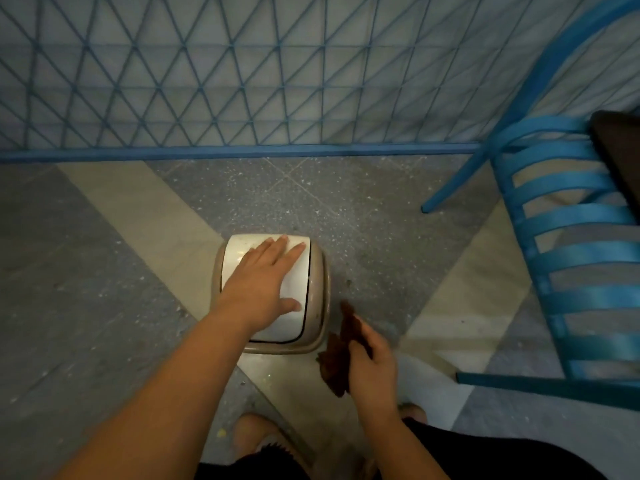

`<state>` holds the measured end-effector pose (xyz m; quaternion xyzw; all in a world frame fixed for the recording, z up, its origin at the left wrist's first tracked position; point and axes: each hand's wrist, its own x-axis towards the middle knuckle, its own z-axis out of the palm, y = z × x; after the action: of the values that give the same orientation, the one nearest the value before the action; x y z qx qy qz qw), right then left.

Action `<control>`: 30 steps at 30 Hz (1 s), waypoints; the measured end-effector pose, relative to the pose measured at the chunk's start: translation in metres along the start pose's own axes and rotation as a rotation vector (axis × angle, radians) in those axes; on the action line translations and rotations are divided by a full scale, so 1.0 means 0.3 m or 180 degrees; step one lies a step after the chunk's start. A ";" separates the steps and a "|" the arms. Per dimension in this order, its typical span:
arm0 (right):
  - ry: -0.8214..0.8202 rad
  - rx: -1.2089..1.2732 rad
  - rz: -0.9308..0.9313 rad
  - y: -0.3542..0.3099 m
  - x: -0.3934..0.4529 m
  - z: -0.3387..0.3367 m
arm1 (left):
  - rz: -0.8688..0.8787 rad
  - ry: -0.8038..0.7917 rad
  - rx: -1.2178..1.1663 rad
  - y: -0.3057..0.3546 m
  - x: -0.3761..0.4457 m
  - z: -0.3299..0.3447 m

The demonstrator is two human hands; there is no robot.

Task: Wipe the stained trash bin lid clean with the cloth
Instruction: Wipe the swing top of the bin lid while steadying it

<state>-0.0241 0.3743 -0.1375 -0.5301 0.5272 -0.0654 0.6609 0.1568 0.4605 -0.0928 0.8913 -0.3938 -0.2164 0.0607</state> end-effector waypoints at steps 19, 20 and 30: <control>0.0601 -0.0286 -0.0324 0.094 -0.051 0.180 | -0.0051 0.0115 0.0152 0.010 0.012 0.023; 0.0600 -0.0300 -0.0293 0.089 -0.044 0.180 | -0.0049 0.0123 0.0161 0.012 0.010 0.022; 0.0189 -0.0777 -0.0744 0.007 0.002 0.147 | -0.0059 0.0161 0.0312 0.019 0.011 0.020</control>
<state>0.0090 0.4027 -0.1446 -0.6620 0.4852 -0.0928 0.5636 0.1523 0.4546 -0.0978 0.9020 -0.3940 -0.1749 0.0248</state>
